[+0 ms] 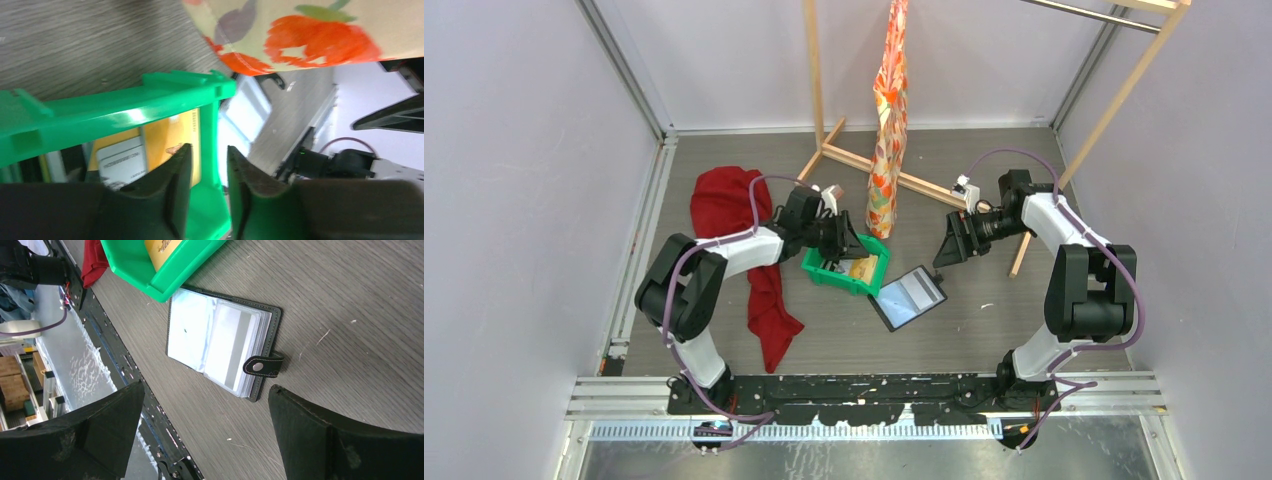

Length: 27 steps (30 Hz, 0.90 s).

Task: Put the credit cards into the card holder
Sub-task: Pick up the credit card from the storage box.

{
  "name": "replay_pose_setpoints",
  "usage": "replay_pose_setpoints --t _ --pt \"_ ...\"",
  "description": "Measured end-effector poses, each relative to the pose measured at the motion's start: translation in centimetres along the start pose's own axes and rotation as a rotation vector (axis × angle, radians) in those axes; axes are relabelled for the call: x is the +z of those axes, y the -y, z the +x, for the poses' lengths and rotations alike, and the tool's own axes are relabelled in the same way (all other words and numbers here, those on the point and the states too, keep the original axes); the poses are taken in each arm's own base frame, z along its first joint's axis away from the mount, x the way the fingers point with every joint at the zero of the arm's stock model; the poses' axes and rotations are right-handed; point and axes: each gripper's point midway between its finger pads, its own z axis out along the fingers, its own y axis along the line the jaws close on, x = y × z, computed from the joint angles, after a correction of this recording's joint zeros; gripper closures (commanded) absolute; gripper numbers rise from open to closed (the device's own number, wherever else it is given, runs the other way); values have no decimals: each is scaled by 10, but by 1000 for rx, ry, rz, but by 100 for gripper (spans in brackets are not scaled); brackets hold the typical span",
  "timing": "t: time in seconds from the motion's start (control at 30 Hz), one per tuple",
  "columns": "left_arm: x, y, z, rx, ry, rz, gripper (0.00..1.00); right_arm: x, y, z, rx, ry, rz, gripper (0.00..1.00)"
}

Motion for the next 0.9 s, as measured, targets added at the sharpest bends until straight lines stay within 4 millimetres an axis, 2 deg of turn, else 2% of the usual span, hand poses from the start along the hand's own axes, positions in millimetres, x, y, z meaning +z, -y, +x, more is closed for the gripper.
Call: replay_pose_setpoints --t 0.07,0.17,0.27,0.37,0.5,0.63,0.9 --pt "0 -5 0 -1 5 -30 49 0 0 0 1 -1 0 2" --pt "-2 -19 2 19 -3 -114 42 0 0 1 4 -3 -1 2" --pt "-5 -25 0 57 -14 -205 41 2 1 2 11 -8 -5 2" --pt "-4 -18 -2 119 -21 -259 40 3 2 3 15 -11 -6 2" --pt "6 -7 0 203 -48 -312 40 2 2 2 15 -10 -6 2" --pt "12 -18 15 230 -104 -383 40 2 2 2 14 -10 -6 2" --pt "2 -33 15 242 -109 -476 37 2 2 2 13 -12 -6 2"
